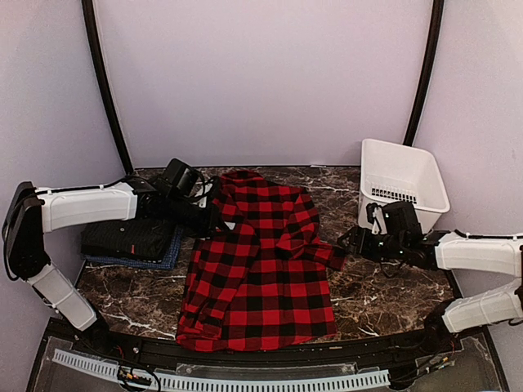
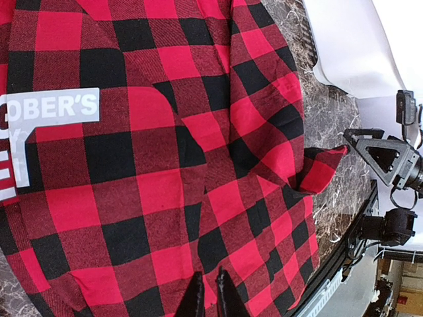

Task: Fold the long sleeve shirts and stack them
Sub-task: Pick up the 1/3-folded shirt from the center of the board.

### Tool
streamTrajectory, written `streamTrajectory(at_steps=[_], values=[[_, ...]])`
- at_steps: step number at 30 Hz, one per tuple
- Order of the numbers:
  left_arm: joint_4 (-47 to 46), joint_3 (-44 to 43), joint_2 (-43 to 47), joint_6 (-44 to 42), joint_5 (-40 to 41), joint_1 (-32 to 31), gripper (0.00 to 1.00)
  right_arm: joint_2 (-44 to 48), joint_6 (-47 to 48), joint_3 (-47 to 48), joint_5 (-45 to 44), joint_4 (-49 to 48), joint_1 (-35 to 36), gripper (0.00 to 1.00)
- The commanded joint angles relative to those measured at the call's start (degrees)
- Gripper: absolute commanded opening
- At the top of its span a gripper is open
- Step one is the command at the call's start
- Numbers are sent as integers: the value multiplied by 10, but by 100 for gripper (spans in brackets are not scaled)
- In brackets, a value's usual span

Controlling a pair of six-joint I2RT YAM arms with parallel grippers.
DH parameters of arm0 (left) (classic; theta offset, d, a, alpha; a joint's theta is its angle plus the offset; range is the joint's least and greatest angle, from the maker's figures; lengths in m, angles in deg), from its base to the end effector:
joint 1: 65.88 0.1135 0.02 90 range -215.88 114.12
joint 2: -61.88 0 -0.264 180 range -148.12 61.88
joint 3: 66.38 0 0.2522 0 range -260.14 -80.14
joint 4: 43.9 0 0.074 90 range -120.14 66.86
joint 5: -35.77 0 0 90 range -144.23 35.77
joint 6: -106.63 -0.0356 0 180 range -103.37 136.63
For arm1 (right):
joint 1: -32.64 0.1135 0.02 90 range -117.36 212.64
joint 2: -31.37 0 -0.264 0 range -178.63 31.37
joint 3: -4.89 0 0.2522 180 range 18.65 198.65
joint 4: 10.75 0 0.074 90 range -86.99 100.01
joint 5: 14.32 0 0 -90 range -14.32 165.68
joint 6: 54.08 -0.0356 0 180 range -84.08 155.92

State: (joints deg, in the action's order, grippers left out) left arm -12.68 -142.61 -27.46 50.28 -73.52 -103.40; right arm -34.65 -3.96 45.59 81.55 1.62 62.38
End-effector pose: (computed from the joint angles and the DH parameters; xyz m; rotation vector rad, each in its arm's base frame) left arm 0.2622 -0.2161 0.2451 0.2644 2.5037 -0.9624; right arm 0.1955 0.1159 0.1800 0.1480 2.3347 0.7541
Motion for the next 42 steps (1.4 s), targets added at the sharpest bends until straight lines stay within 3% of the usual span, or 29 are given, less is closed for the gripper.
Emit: streamTrajectory(at_steps=[1,13,24,35,42], values=[[-1,-2,8,0,-5,-3,7,-40,-20,13,18,-41,-6,75],[-7,1,4,3,-10,-2,7,-46,-54,-21,66,-78,6,68],[-11,2,-5,6,-18,-2,6,-24,-28,-16,-21,-26,93,63],[-12,-2,-6,5,-25,-6,5,-78,56,42,-100,-4,115,36],[-25,-9,0,-15,-33,-24,13,-77,108,90,-174,29,152,1]])
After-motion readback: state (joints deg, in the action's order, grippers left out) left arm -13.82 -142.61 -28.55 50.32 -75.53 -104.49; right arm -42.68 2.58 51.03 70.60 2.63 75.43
